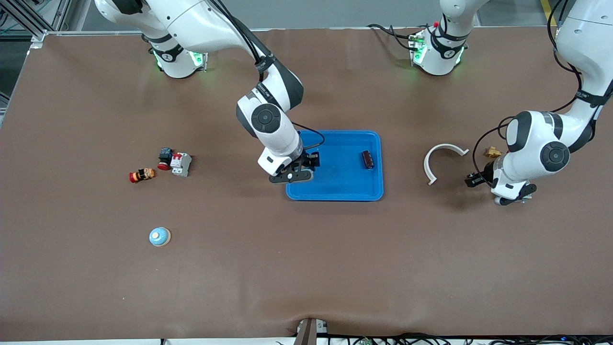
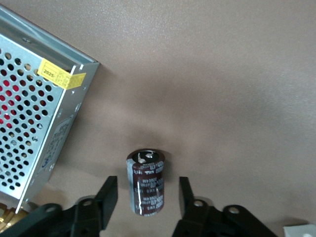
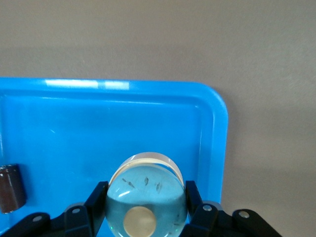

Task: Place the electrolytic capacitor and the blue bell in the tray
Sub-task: 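Grasp the second capacitor with the left gripper while the right gripper carries the bell, then release the bell into the tray while the left gripper carries the capacitor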

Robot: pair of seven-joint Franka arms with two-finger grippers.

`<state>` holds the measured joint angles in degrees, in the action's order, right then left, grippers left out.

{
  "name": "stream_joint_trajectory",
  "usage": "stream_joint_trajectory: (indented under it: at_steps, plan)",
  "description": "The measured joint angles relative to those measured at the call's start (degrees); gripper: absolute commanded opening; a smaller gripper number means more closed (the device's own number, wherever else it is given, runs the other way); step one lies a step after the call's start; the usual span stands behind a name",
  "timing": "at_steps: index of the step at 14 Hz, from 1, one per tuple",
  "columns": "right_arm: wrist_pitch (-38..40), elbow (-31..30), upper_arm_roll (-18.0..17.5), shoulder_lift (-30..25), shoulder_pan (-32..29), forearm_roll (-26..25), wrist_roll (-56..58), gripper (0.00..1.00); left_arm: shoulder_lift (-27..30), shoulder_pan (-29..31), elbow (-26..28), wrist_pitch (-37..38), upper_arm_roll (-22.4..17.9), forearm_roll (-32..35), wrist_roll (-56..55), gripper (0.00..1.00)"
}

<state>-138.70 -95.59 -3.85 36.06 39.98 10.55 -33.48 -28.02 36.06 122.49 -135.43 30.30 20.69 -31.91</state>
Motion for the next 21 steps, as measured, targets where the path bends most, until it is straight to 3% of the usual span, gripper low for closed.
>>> stream_joint_trajectory:
  at_steps: [5,7,12,15,16,19,20,21]
  plan:
    - [-1.62,-0.19,0.02,1.40,1.28,0.00,-0.01,0.39,-0.77,1.28,-0.02,-0.05,-0.02,2.53,-0.33,0.20]
    - [-2.62,-0.21,0.10,2.28,1.71,0.00,-0.01,0.40,-0.77,1.31,-0.02,-0.05,0.00,2.54,-0.33,0.00]
    - [-4.40,-0.23,0.35,3.76,2.04,-0.04,-0.01,0.44,-0.84,1.28,-1.13,-0.38,0.51,2.67,-0.33,0.00]
    - [-4.58,-0.24,0.50,4.21,2.06,-0.30,-0.01,0.47,-0.72,1.24,-3.17,-0.26,3.03,2.70,-0.33,0.00]
    - [-4.74,-0.24,0.51,4.30,2.07,-0.31,-0.01,0.51,-0.59,1.25,-3.69,0.17,4.31,2.70,-0.33,0.00]
    - [-5.32,-0.24,0.51,4.57,2.13,-0.32,-0.01,0.91,-0.17,1.24,-6.34,5.84,9.41,2.71,-0.55,0.00]
    - [-5.46,-0.24,0.51,4.64,2.14,-0.32,-0.01,1.00,-0.03,1.22,-7.58,8.33,11.41,2.71,-1.03,0.00]
    - [-5.56,-0.24,0.52,4.67,2.14,-0.32,-0.01,1.00,0.08,1.16,-8.76,10.38,13.46,2.71,-1.88,0.00]
